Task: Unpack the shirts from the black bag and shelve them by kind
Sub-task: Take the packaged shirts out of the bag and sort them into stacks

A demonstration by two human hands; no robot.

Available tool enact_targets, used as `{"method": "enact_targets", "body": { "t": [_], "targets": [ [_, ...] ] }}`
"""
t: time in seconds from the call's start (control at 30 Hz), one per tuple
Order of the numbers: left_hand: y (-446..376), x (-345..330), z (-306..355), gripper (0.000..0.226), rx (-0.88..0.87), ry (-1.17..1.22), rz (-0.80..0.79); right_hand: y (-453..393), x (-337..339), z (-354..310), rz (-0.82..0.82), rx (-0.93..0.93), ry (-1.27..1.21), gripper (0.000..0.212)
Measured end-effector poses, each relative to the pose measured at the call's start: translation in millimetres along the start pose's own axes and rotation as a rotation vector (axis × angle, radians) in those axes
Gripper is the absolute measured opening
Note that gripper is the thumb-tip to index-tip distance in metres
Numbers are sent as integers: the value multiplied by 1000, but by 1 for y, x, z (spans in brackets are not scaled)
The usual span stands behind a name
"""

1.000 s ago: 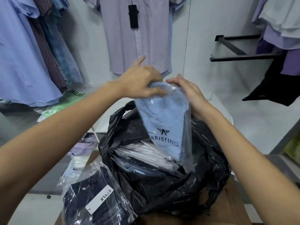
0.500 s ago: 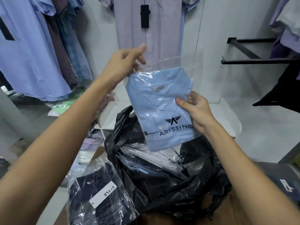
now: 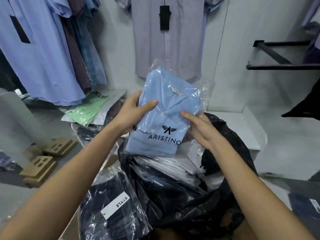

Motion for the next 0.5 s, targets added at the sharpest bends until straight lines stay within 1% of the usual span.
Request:
{"method": "enact_targets", "body": {
  "t": [0.1, 0.13, 0.2, 0.23, 0.27, 0.33, 0.43, 0.47, 0.5],
  "targets": [
    [8, 1, 12, 40, 39, -26, -63, 0, -9, 11, -55, -35, -8, 53],
    [11, 1, 14, 39, 63, -14, -90, 1, -14, 15, -73, -54, -3, 58],
    [22, 4, 16, 27, 105, 10, -102, 1, -25, 19, -107, -73, 13, 60],
    [29, 9, 16, 21, 124, 43, -79, 1, -29, 21, -122, -73, 18, 61],
    [37, 16, 16, 19, 137, 94, -47, 2, -34, 23, -145, -72, 25, 63],
    [53, 33, 11, 26, 172, 186, 13, 4, -44, 30, -212, -85, 73, 67],
    [80, 71, -10, 33, 257, 264, 143, 6, -67, 52, -318, -127, 208, 55],
    [89, 84, -21, 35, 292, 279, 193, 7, -76, 63, -339, -130, 238, 55],
    [100, 98, -34, 38, 329, 296, 244, 7, -86, 76, -349, -133, 253, 60]
  ]
}}
Point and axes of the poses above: each hand's wrist, its own y-axis away from the middle knuckle, its own x-axis out of the back of the hand, z = x × y, the point moved 4 cm from there along -y, towards the middle knuckle, and after that the axes turned 8 degrees about y, right-handed, at the moved point
